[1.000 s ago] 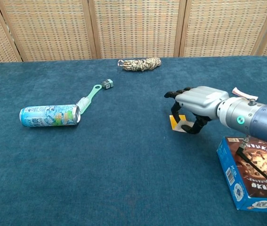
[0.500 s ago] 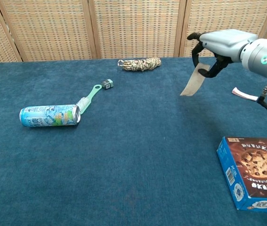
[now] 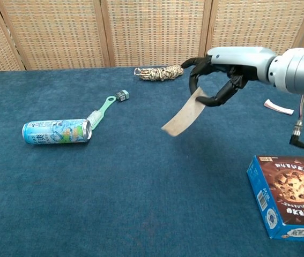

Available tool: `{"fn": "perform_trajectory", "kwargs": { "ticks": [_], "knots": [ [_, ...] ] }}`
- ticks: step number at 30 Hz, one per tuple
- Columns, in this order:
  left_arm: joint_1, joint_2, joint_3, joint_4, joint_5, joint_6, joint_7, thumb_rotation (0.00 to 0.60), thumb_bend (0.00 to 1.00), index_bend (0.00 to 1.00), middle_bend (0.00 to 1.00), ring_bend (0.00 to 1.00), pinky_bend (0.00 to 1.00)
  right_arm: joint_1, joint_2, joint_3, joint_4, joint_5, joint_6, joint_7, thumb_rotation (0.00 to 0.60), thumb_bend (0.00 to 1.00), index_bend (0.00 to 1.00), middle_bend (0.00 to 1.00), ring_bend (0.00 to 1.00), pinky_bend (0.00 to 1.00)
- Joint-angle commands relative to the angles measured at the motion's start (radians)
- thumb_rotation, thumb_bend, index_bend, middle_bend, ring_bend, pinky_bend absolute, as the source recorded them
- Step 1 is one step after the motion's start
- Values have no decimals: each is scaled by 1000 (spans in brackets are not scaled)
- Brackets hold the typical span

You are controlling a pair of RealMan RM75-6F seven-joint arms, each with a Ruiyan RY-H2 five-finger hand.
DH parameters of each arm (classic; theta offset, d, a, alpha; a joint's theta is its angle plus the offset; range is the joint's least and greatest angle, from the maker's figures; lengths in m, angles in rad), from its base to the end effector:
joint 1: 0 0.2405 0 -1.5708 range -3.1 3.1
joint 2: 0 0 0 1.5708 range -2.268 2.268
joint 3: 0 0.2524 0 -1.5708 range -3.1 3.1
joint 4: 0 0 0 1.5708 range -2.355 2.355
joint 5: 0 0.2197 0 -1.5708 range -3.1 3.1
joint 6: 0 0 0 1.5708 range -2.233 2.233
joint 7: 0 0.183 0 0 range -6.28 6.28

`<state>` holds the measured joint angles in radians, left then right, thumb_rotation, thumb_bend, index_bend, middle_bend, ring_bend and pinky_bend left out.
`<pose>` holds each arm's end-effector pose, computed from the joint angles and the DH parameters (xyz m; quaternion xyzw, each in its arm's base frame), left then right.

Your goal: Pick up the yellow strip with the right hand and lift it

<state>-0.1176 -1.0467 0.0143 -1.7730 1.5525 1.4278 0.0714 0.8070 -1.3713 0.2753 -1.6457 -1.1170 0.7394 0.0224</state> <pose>-0.2778 0.2117 0.1325 -0.6389 -0.4034 -0.3757 0.5367 -0.0854 -0.3841 -0.0122 0.7157 -0.4913 0.4163 0.2705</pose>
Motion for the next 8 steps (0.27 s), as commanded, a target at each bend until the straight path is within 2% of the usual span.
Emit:
{"fn": "perform_trajectory", "kwargs": {
  "ticks": [1,8],
  "knots": [
    [3,2,1,1,2,4,-5,600,0,0,0,0,0,9,32,-7,-80,-16,-82,93,600,596,720,32,0,0],
    [5,9,4,3,5,5,-16,600,0,0,0,0,0,25,21,-26,-108,1,-89,98,600,595,721,43,0,0]
  ]
}}
